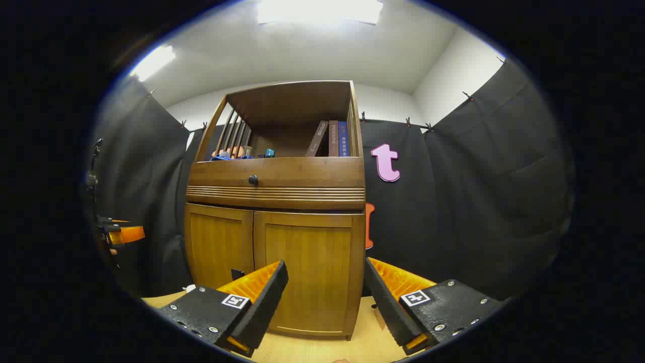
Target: Open the right door of the double-door shoe cabinet with the right hand, and open the left door with the left hand.
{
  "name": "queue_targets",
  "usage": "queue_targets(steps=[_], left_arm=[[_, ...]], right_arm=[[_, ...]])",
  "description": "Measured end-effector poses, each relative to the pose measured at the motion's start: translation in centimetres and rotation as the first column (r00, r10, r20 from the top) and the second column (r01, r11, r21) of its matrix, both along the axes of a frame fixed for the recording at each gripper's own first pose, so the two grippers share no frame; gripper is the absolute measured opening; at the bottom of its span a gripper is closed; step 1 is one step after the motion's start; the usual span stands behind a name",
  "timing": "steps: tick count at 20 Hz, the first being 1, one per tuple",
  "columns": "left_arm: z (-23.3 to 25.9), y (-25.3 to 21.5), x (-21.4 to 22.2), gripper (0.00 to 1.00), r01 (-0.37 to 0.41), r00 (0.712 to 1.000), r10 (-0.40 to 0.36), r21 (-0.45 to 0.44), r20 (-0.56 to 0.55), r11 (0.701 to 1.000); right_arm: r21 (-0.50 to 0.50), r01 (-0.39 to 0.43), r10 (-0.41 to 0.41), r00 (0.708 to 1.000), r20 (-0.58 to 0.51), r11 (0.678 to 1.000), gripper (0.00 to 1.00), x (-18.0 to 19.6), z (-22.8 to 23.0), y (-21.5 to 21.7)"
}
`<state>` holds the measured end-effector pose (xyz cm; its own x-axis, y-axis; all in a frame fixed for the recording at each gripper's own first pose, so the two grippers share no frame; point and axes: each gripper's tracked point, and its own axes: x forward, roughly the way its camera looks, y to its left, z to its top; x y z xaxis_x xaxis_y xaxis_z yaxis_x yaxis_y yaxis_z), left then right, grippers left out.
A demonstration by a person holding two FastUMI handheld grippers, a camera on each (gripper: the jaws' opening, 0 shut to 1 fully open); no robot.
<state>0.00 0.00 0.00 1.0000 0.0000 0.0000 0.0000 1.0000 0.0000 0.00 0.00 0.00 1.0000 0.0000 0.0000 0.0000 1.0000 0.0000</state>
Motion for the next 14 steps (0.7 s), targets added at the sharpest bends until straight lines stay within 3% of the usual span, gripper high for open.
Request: queue_targets(steps=[1, 4, 6, 7, 8, 11, 14], left_arm=[[0.01, 0.02, 0.02, 0.96, -0.001, 1.0, 0.001, 0.0, 0.002, 1.0], [0.09, -0.2, 0.02, 0.93, 0.002, 1.0, -0.002, 0.006, 0.004, 1.0], [0.13, -0.36, -0.1, 1.0, 0.007, 1.0, -0.007, 0.009, 0.009, 1.0], [0.26, -0.38, -0.14, 1.0, 0.008, 1.0, -0.008, 0.007, 0.012, 1.0], [0.38, -0.41, -0.15, 0.93, 0.01, 1.0, -0.01, 0.003, 0.016, 1.0], [0.57, -0.33, -0.14, 0.93, 0.003, 1.0, -0.003, 0.012, 0.024, 1.0], [0.81, -0.68, -0.12, 0.93, 0.012, 1.0, -0.012, 0.016, 0.028, 1.0]], right_arm=[[0.0, 0.003, -0.003, 1.0, 0.003, 1.0, 0.97, -0.02, 0.15, -0.15], [0.001, 0.009, -0.009, 1.0, 0.002, 1.0, 0.97, -0.29, 0.33, -0.21], [-0.003, 0.017, -0.017, 1.0, 0.004, 1.0, 0.97, -0.42, 0.59, -0.35], [-0.004, 0.019, -0.019, 1.0, 0.003, 1.0, 0.97, -0.48, 0.55, -0.35], [-0.005, 0.019, -0.019, 1.0, 0.001, 1.0, 0.94, -0.51, 0.65, -0.25], [-0.007, 0.018, -0.019, 1.0, -0.005, 1.0, 0.97, -0.61, 0.77, 0.0], [-0.011, 0.013, -0.014, 1.0, -0.01, 1.0, 0.94, -0.76, 0.76, 0.29]])
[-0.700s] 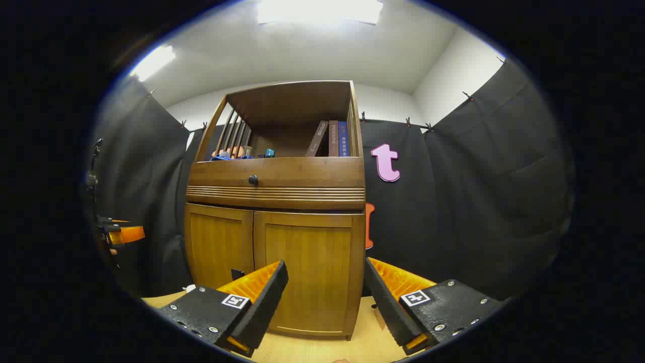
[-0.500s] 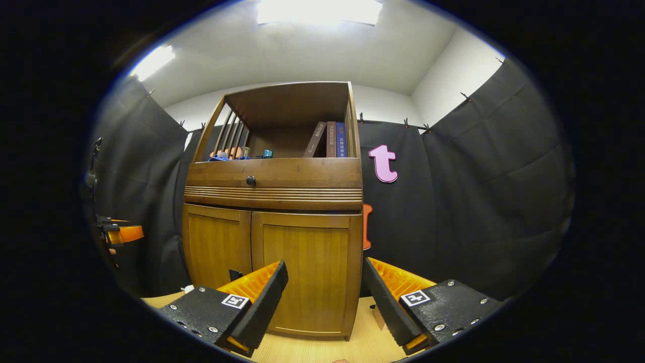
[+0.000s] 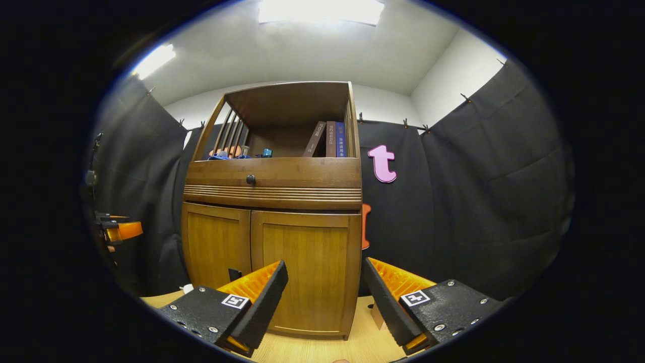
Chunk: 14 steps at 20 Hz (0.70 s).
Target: Open the right door of the double-door shoe cabinet with the right hand, and open the left door with the left hand.
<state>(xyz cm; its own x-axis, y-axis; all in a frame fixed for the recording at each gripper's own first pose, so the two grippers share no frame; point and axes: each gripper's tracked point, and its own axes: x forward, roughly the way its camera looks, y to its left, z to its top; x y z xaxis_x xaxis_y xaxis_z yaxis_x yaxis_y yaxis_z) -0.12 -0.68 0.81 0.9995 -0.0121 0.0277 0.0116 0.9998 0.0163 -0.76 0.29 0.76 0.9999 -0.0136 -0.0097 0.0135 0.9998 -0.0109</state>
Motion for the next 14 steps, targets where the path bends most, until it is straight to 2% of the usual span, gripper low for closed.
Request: queue_targets(steps=[4, 5, 6, 7, 8, 11, 12, 14], left_arm=[[-0.2, -0.5, 0.0, 0.93, 0.017, 1.0, -0.017, -0.006, -0.005, 1.0], [-0.2, -0.7, 0.0, 0.93, 0.023, 1.0, -0.023, -0.006, -0.006, 1.0], [-0.2, -0.7, 0.0, 0.93, 0.026, 1.0, -0.026, -0.006, -0.007, 1.0], [-0.3, -0.7, -0.1, 0.93, 0.027, 1.0, -0.027, -0.007, -0.007, 1.0], [-0.3, -0.8, -0.2, 0.93, 0.029, 1.0, -0.029, -0.007, -0.007, 1.0], [-0.3, -0.5, -0.1, 0.96, 0.023, 1.0, -0.023, -0.001, -0.004, 1.0], [-0.2, -0.4, 0.0, 0.96, 0.019, 1.0, -0.019, 0.002, -0.002, 1.0], [-0.8, -0.1, 0.0, 0.93, 0.013, 1.0, -0.013, -0.002, -0.012, 1.0]], right_arm=[[-0.005, -0.009, 0.009, 1.0, -0.016, 1.0, 0.97, 0.1, -0.9, 0.9], [-0.003, -0.016, 0.016, 1.0, -0.022, 1.0, 0.9, 0.3, -1.3, 1.4], [0.003, -0.029, 0.029, 0.999, -0.026, 1.0, 0.94, 0.5, -1.7, 2.0], [0.008, -0.039, 0.039, 0.999, -0.038, 0.999, 0.9, 0.8, -2.4, 2.6], [0.013, -0.051, 0.051, 0.997, -0.051, 0.999, 0.94, 1.2, -3.2, 3.3], [0.015, -0.083, 0.084, 0.995, -0.062, 0.996, 0.94, 2.6, -5.8, 5.7], [0.008, -0.094, 0.094, 0.994, -0.063, 0.996, 0.97, 3.2, -6.5, 6.6], [-0.004, -0.12, 0.119, 0.988, -0.098, 0.993, 0.94, 4.3, -8.9, 8.4]])
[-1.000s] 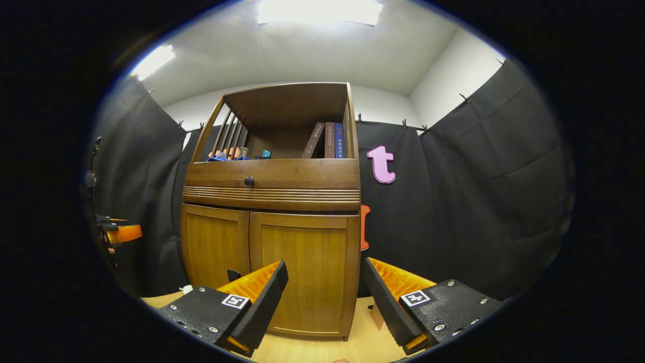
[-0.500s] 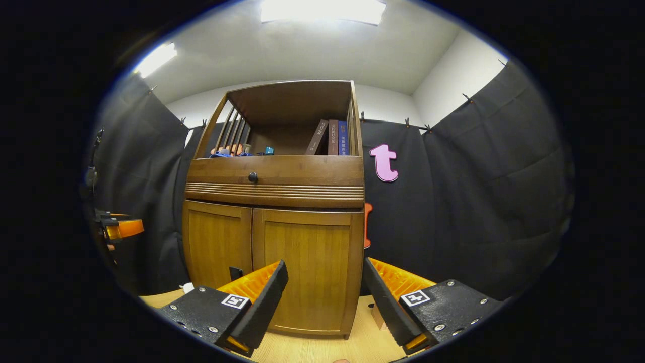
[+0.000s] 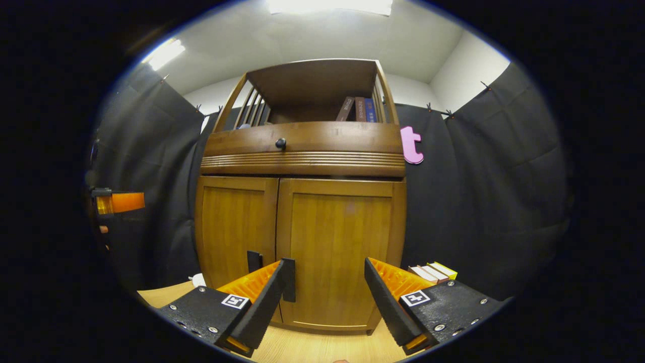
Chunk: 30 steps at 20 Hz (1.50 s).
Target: Open the right door of the double-door shoe cabinet with the right hand, and open the left door with the left hand.
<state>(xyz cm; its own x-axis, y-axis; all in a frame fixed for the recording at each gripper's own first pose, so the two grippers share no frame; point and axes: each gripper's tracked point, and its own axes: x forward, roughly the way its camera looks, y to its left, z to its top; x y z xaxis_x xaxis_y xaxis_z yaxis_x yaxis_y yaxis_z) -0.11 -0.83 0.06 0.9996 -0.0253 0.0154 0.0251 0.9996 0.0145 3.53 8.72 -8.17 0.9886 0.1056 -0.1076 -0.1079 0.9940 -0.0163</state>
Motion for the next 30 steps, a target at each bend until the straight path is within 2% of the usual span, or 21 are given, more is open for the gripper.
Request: queue_targets(steps=[1, 2, 3, 4, 9, 11, 12, 14, 15, 16, 17, 18, 19, 20, 22, 23, 25, 26, 27, 28, 30], left_arm=[[-0.1, -0.1, 0.0, 0.93, 0.004, 1.0, -0.004, -0.006, -0.003, 1.0], [-0.2, 0.0, 0.0, 1.0, 0.005, 1.0, -0.005, -0.007, -0.005, 1.0], [-0.2, 0.2, 0.0, 1.0, 0.002, 1.0, -0.002, -0.007, -0.006, 1.0], [-0.3, 0.5, 0.0, 0.93, -0.003, 1.0, 0.003, -0.007, -0.005, 1.0], [-0.5, 1.4, 0.1, 0.96, -0.039, 0.999, 0.039, 0.011, 0.007, 0.999], [-0.6, 1.4, 0.0, 0.93, -0.037, 0.999, 0.037, 0.009, 0.005, 0.999], [-0.6, 1.4, 0.0, 0.93, -0.036, 0.999, 0.036, 0.008, 0.004, 0.999], [-0.8, 1.4, 0.0, 0.93, -0.025, 1.0, 0.025, 0.005, -0.002, 1.0], [-1.0, 1.3, -0.1, 1.0, -0.022, 1.0, 0.022, 0.006, -0.006, 1.0], [-1.1, 1.4, -0.2, 0.96, -0.024, 1.0, 0.024, 0.012, -0.007, 1.0], [-1.0, 1.4, -0.3, 0.96, -0.026, 1.0, 0.026, 0.021, -0.005, 0.999], [-1.0, 1.4, -0.4, 0.96, -0.026, 1.0, 0.027, 0.028, -0.002, 0.999], [-1.0, 1.4, -0.5, 0.96, -0.027, 1.0, 0.027, 0.034, 0.001, 0.999], [-0.9, 1.4, -0.6, 0.93, -0.026, 1.0, 0.026, 0.036, 0.004, 0.999], [-0.8, 1.4, -0.5, 0.93, -0.026, 1.0, 0.026, 0.031, 0.007, 0.999], [-0.8, 1.5, -0.6, 0.96, -0.027, 1.0, 0.027, 0.027, 0.008, 0.999], [-0.9, 1.6, -0.8, 0.96, -0.032, 0.999, 0.031, 0.019, 0.011, 0.999], [-0.8, 1.7, -0.8, 0.96, -0.035, 0.999, 0.035, 0.015, 0.011, 0.999], [-0.9, 1.8, -0.8, 0.96, -0.039, 0.999, 0.039, 0.009, 0.01, 0.999], [-1.0, 1.8, -0.9, 0.93, -0.041, 0.999, 0.041, 0.005, 0.008, 0.999], [-1.2, 1.9, -1.1, 0.96, -0.043, 0.999, 0.043, -0.006, 0.003, 0.999]], right_arm=[[0.003, -0.014, 0.014, 1.0, -0.012, 1.0, 0.97, 0.6, -1.0, 1.0], [0.012, -0.021, 0.021, 1.0, -0.023, 1.0, 0.94, 1.3, -2.0, 1.6], [0.021, -0.025, 0.026, 0.999, -0.035, 0.999, 0.97, 2.0, -3.1, 2.4], [0.029, -0.022, 0.024, 0.999, -0.044, 0.999, 0.94, 2.9, -4.2, 3.2], [0.073, -0.008, 0.012, 0.998, -0.057, 0.997, 0.9, 7.3, -8.1, 5.3], [0.075, 0.005, 0.0, 0.998, -0.068, 0.997, 0.96, 8.8, -9.4, 5.6], [0.072, 0.015, -0.011, 0.998, -0.063, 0.997, 0.81, 9.6, -9.8, 5.6], [0.084, 0.022, -0.016, 0.998, -0.067, 0.996, 0.78, 10.7, -10.7, 6.1], [0.095, 0.02, -0.012, 0.997, -0.079, 0.995, 0.76, 11.2, -11.3, 6.4], [0.105, 0.017, -0.008, 0.996, -0.092, 0.994, 0.7, 11.8, -11.8, 6.8], [0.112, 0.016, -0.004, 0.994, -0.105, 0.994, 0.75, 12.4, -12.3, 7.2], [0.112, 0.017, -0.004, 0.993, -0.116, 0.994, 0.59, 12.7, -12.8, 7.4], [0.109, 0.021, -0.007, 0.992, -0.125, 0.994, 0.63, 13.1, -13.1, 7.6], [0.112, 0.024, -0.009, 0.991, -0.133, 0.993, 0.53, 13.3, -13.5, 7.7], [0.124, 0.034, -0.015, 0.989, -0.15, 0.992, 0.49, 13.7, -14.2, 8.0], [0.127, 0.036, -0.018, 0.989, -0.146, 0.991, 0.4, 13.7, -14.1, 8.0], [0.132, 0.045, -0.024, 0.988, -0.153, 0.99, 0.31, 13.7, -14.2, 7.9], [0.138, 0.049, -0.027, 0.987, -0.158, 0.989, 0.37, 13.7, -14.1, 8.0], [0.132, 0.049, -0.027, 0.986, -0.166, 0.99, 0.37, 13.7, -14.3, 8.0], [0.123, 0.043, -0.023, 0.986, -0.164, 0.991, 0.31, 13.6, -14.2, 8.0], [0.112, 0.028, -0.01, 0.987, -0.159, 0.993, 0.39, 13.7, -14.1, 8.0]])
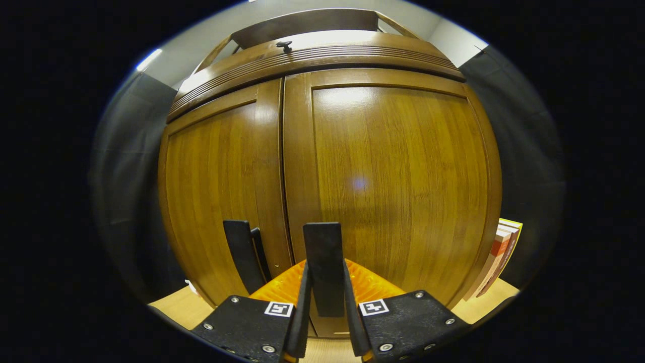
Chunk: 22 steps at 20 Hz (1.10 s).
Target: Open the right door of the double-door shoe cabinet with the right hand, and open the left door with the left hand.
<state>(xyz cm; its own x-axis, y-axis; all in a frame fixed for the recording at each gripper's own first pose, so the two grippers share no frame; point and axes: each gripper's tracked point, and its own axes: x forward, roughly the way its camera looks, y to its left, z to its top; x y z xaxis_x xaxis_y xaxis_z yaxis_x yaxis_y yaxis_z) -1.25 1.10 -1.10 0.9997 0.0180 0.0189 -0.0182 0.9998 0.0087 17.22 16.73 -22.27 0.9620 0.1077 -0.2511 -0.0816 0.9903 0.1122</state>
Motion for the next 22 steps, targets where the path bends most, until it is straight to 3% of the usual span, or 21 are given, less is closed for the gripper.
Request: queue_targets(steps=[1, 5, 8, 12, 13, 15, 16, 18, 22], left_arm=[[-0.1, 0.1, -0.1, 0.93, 0.001, 1.0, -0.001, -0.004, -0.002, 1.0], [-0.1, 1.0, -0.6, 0.93, -0.017, 1.0, 0.017, -0.01, 0.003, 1.0], [0.0, 1.3, -0.8, 0.96, -0.024, 1.0, 0.024, -0.013, 0.009, 1.0], [-0.5, 1.2, -0.6, 0.96, -0.017, 1.0, 0.017, -0.027, 0.0, 0.999], [-0.7, 1.1, -0.5, 0.93, -0.015, 1.0, 0.015, -0.029, -0.005, 0.999], [-1.1, 1.1, -0.4, 0.96, -0.019, 1.0, 0.019, -0.03, -0.012, 0.999], [-1.2, 1.2, -0.4, 0.97, -0.025, 1.0, 0.025, -0.024, -0.012, 0.999], [-1.2, 1.1, -0.4, 0.93, -0.033, 0.999, 0.032, -0.018, -0.01, 0.999], [-1.2, 0.3, -0.5, 0.96, -0.017, 1.0, 0.017, -0.031, -0.006, 0.999]], right_arm=[[0.005, -0.004, 0.004, 1.0, 0.0, 1.0, 0.33, -0.1, 0.0, 0.0], [0.005, -0.04, 0.04, 0.999, 0.008, 0.999, 0.24, -1.5, 0.5, -0.1], [0.035, -0.072, 0.072, 0.997, 0.015, 0.997, 0.28, -4.1, 1.2, -0.5], [0.037, -0.1, 0.099, 0.995, 0.027, 0.994, 0.23, -7.4, 2.1, -1.7], [0.035, -0.104, 0.103, 0.994, 0.028, 0.994, 0.28, -8.1, 2.2, -1.9], [0.031, -0.111, 0.11, 0.993, 0.031, 0.993, 0.32, -9.6, 2.6, -2.9], [0.033, -0.113, 0.112, 0.993, 0.033, 0.993, 0.28, -10.4, 2.8, -3.3], [0.043, -0.117, 0.116, 0.993, 0.029, 0.992, 0.28, -11.8, 2.8, -4.2], [0.05, -0.112, 0.111, 0.994, 0.027, 0.992, 0.27, -14.2, 3.5, -6.2]])
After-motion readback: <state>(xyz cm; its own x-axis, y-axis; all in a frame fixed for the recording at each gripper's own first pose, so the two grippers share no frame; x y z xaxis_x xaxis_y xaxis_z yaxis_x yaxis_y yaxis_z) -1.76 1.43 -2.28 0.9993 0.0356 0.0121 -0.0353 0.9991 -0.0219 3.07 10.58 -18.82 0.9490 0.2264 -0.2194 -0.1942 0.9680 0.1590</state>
